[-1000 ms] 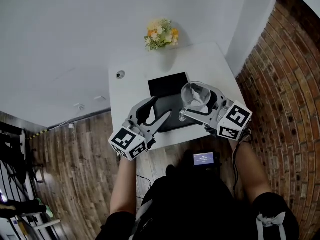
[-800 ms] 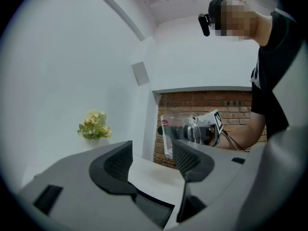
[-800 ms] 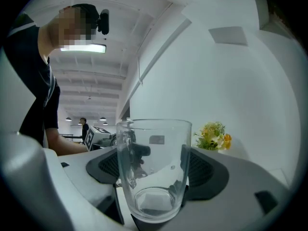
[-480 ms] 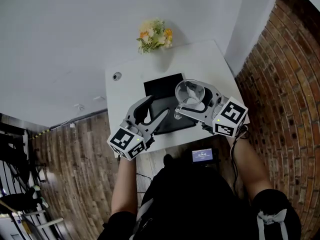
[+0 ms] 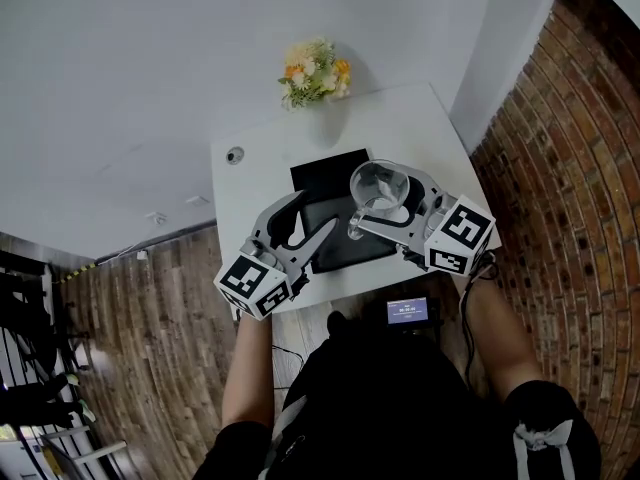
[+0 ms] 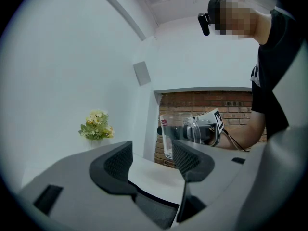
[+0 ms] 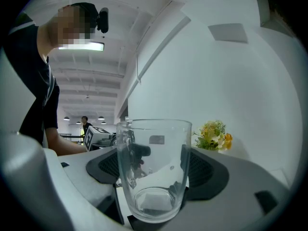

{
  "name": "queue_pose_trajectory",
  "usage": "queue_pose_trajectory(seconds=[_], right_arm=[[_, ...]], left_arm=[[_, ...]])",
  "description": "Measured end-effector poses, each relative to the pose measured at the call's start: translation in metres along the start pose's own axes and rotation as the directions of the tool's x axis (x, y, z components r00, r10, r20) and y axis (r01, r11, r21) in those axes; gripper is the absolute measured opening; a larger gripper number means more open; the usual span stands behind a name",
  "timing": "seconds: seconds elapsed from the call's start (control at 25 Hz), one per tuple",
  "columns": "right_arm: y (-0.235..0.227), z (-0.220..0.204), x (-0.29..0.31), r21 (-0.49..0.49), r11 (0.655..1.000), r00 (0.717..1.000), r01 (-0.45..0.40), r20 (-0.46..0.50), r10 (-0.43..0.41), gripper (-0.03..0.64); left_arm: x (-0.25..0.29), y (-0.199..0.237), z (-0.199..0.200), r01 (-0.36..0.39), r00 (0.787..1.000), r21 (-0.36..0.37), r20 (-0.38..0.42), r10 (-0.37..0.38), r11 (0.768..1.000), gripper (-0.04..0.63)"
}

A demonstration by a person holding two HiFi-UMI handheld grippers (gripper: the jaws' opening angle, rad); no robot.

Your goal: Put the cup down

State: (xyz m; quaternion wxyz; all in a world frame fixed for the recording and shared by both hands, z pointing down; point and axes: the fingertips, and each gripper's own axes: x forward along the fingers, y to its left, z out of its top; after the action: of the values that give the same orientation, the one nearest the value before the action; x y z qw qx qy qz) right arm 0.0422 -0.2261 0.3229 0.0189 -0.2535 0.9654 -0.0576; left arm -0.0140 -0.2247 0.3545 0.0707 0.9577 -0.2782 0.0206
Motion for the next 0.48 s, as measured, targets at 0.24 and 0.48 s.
queue_pose_trajectory(seconds=[0.24, 0.48], right_arm=[[-0.003, -0.002, 0.012, -0.004, 1.000, 1.000, -0.003, -0.006, 0.003, 0.374], [-0.015, -0.015, 0.035, -0.005, 1.000, 1.000, -0.008, -0.027, 0.008, 0.374]], left_arm=[[-0.004, 0.008, 0.000, 0.002, 1.000, -0.004, 0.006, -0.002, 1.000, 0.252], [-0.010, 0.021, -0.001, -0.010, 1.000, -0.013, 0.007, 0.010, 1.000, 0.252]])
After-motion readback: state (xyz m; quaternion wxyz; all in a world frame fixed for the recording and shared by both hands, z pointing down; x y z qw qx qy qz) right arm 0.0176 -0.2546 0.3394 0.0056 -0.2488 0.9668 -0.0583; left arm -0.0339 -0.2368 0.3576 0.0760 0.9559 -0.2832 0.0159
